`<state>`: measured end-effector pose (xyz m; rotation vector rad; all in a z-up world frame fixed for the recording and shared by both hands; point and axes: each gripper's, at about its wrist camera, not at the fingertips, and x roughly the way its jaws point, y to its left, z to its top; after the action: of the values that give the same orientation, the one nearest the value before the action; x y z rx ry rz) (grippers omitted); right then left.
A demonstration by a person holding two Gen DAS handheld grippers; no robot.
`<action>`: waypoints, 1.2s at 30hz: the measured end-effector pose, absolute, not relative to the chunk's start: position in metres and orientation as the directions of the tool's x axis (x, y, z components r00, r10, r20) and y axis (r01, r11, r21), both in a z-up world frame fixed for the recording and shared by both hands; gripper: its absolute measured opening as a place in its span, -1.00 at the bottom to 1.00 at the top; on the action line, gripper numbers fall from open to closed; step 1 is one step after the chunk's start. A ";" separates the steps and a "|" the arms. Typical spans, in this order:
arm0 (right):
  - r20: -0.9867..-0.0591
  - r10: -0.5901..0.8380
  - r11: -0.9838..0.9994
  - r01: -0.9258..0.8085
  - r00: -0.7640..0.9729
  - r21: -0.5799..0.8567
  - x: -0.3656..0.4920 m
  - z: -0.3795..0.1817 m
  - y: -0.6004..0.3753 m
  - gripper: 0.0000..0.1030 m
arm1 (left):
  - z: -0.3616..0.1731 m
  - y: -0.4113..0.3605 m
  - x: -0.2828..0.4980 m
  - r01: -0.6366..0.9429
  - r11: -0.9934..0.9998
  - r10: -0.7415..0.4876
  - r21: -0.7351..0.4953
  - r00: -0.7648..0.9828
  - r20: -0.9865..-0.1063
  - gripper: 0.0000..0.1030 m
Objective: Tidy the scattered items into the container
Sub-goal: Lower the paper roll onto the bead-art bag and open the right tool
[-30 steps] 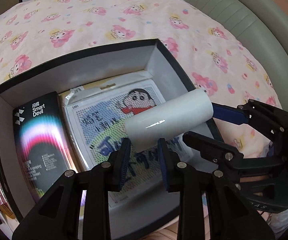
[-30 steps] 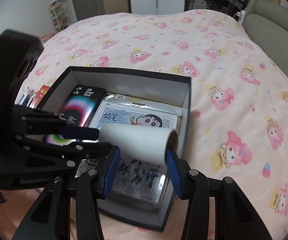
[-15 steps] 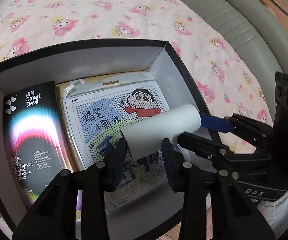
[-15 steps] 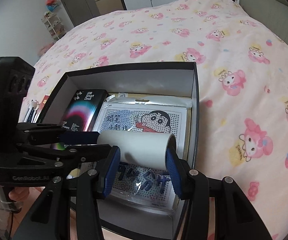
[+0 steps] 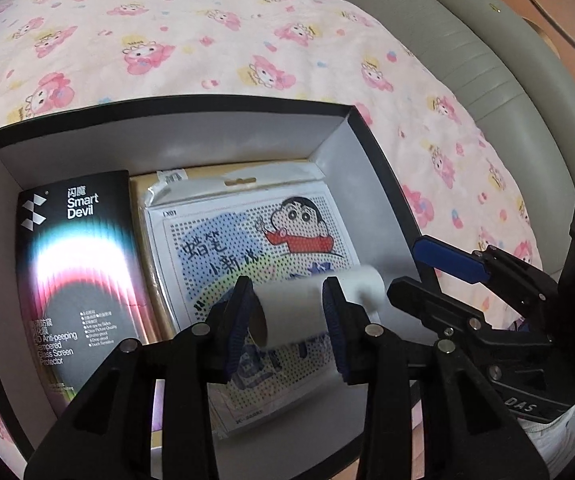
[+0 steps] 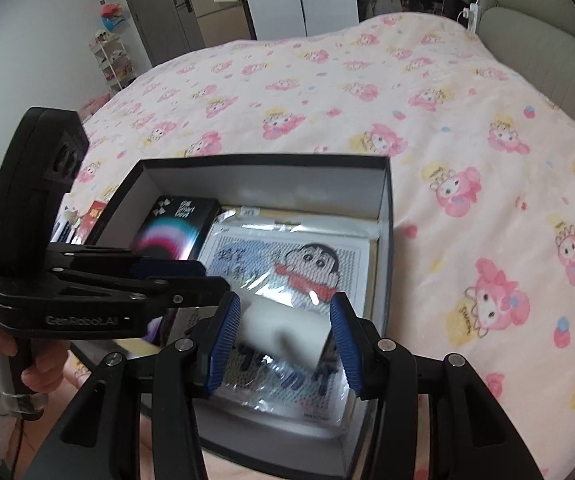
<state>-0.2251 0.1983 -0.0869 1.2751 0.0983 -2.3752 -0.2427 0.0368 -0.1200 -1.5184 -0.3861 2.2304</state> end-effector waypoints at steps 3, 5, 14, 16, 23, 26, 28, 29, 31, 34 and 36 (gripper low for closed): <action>-0.830 -0.321 -0.905 0.407 -0.457 0.126 -0.228 -0.096 0.196 -0.17 | -0.128 0.038 -0.245 -0.166 -0.892 0.452 -0.420 -0.313 -0.835 -0.31; -0.843 -0.304 -0.907 0.404 -0.443 0.115 -0.230 -0.102 0.195 -0.17 | -0.132 0.039 -0.245 -0.164 -0.894 0.448 -0.418 -0.296 -0.843 -0.31; -0.841 -0.286 -0.910 0.404 -0.460 0.088 -0.226 -0.105 0.197 -0.17 | -0.138 0.048 -0.232 -0.159 -0.828 0.560 -0.537 -0.198 -0.805 -0.34; -0.839 -0.286 -0.910 0.405 -0.464 0.087 -0.225 -0.105 0.198 -0.17 | -0.140 0.047 -0.230 -0.146 -0.815 0.579 -0.560 -0.186 -0.794 -0.34; -0.838 -0.320 -0.896 0.429 -0.442 0.116 -0.221 -0.104 0.195 -0.17 | -0.132 0.021 -0.223 -0.074 -0.834 0.547 -0.547 -0.235 -0.803 -0.34; -0.844 -0.350 -0.875 0.464 -0.406 0.139 -0.216 -0.106 0.188 -0.17 | -0.135 0.015 -0.217 -0.049 -0.804 0.587 -0.593 -0.223 -0.778 -0.34; -0.848 -0.343 -0.873 0.470 -0.405 0.129 -0.212 -0.107 0.185 -0.17 | -0.139 0.021 -0.213 -0.065 -0.793 0.605 -0.606 -0.205 -0.770 -0.34; -0.849 -0.337 -0.878 0.463 -0.408 0.126 -0.212 -0.107 0.186 -0.17 | -0.141 0.023 -0.211 -0.072 -0.787 0.613 -0.612 -0.196 -0.765 -0.34; -0.847 -0.327 -0.887 0.445 -0.419 0.122 -0.212 -0.105 0.189 -0.17 | -0.144 0.031 -0.212 -0.094 -0.780 0.624 -0.619 -0.182 -0.759 -0.34; -0.838 -0.314 -0.901 0.417 -0.446 0.116 -0.213 -0.103 0.194 -0.17 | -0.144 0.043 -0.215 -0.122 -0.759 0.651 -0.640 -0.166 -0.740 -0.34; -0.831 -0.307 -0.909 0.402 -0.464 0.111 -0.214 -0.101 0.196 -0.17 | -0.141 0.041 -0.215 -0.124 -0.764 0.645 -0.633 -0.179 -0.743 -0.34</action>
<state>-0.2137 0.1959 -0.1010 1.3198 0.1394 -2.3781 -0.2146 0.0411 -0.1413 -1.5831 -0.6019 1.9885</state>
